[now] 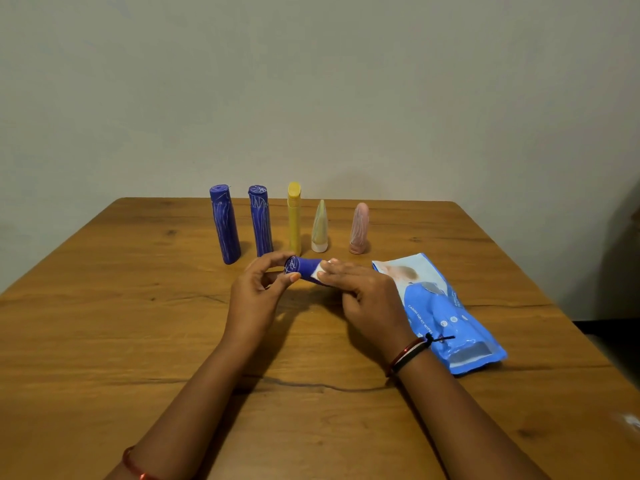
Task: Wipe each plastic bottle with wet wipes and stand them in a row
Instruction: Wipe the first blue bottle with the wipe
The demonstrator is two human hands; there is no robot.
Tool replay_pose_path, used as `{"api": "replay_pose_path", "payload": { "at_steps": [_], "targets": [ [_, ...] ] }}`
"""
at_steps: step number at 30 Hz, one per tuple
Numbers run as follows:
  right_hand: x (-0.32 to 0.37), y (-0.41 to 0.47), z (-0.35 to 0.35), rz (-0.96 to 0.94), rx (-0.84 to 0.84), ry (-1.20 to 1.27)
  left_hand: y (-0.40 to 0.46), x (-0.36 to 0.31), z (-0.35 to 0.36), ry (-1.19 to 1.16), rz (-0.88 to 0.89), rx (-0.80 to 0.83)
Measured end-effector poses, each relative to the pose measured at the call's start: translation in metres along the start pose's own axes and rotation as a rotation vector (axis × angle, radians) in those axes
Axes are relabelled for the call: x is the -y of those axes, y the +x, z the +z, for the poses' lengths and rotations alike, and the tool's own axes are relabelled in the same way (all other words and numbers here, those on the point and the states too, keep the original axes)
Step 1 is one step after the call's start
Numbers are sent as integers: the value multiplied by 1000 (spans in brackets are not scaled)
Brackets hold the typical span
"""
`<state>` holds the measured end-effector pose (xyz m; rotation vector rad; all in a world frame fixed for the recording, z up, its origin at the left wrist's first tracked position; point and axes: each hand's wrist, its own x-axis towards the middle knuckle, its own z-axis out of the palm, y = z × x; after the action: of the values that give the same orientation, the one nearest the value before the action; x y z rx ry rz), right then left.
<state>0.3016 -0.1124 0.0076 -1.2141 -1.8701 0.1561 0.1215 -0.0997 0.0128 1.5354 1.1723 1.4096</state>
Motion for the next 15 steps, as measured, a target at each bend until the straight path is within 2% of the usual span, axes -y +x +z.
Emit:
{"api": "replay_pose_path", "payload": {
  "at_steps": [4, 12, 15],
  "targets": [
    [2, 0, 6, 134, -47, 36, 1, -1, -1, -38, -35, 51],
    [23, -4, 15, -17, 52, -33, 1, 5, 0, -173, -95, 10],
    [14, -1, 13, 95, -3, -55, 4, 3, -3, -198, -126, 33]
  ]
}}
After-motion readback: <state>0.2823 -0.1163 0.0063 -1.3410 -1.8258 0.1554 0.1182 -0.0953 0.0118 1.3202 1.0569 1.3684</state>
